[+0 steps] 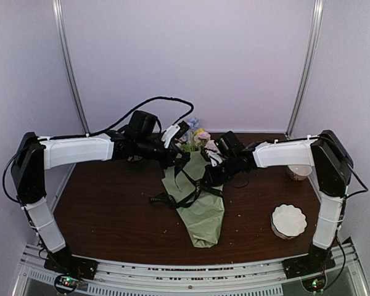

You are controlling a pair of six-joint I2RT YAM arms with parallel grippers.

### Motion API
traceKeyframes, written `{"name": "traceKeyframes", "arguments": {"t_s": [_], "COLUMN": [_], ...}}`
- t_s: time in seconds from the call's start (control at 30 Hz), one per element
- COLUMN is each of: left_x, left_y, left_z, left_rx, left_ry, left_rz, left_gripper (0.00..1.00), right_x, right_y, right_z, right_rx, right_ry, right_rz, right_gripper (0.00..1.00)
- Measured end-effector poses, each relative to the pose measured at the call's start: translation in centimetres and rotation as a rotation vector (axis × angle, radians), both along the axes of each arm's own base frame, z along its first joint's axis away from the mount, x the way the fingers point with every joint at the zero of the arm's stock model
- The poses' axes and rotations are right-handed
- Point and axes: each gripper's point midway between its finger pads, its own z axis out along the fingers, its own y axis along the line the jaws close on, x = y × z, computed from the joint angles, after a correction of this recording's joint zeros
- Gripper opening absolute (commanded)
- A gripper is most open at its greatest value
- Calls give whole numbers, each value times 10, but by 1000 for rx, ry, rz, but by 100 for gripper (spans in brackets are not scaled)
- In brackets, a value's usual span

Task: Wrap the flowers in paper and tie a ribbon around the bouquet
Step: Cross the ribbon over the folded bouquet.

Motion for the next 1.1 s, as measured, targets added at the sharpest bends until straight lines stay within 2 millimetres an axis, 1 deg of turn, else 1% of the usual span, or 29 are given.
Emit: {"name": "traceKeyframes", "arguments": {"t_s": [0.13, 0.4, 0.47, 0.6, 0.73, 0.8, 0.87, 0.9, 0.93, 1.0, 1.03, 1.1], "left_x": [7, 20, 22, 25, 27, 27, 27, 27, 28, 29, 30, 33], "left_y": [1, 6, 6, 8, 8, 8, 8, 8, 9, 10, 10, 12], "left_z": [-9, -27, -33, -44, -46, -46, -46, -46, -46, -46, -47, -51], "left_rx": [25, 77, 88, 109, 115, 115, 116, 116, 116, 118, 119, 123], "left_ry": [-4, -13, -9, 1, 0, -3, -6, -7, -9, -8, -7, -5], "left_rz": [32, 87, 92, 103, 104, 103, 103, 104, 106, 110, 111, 119], "left_gripper": [0, 0, 0, 0, 0, 0, 0, 0, 0, 0, 0, 0], "right_x": [-20, -56, -67, -88, -101, -99, -91, -85, -80, -71, -68, -64], "right_y": [-5, -23, -27, -40, -49, -48, -42, -38, -34, -31, -31, -35], "right_z": [-3, 18, 16, 7, 5, 11, 18, 20, 19, 14, 11, 7], "right_rx": [-18, -53, -75, -140, -187, -197, -195, -193, -195, -214, -227, -261], "right_ry": [51, 120, 148, 219, 268, 267, 250, 240, 234, 231, 231, 226], "right_rz": [65, 148, 170, 202, 223, 229, 236, 237, 239, 232, 224, 204], "right_gripper": [0, 0, 0, 0, 0, 0, 3, 8, 16, 27, 32, 36]}}
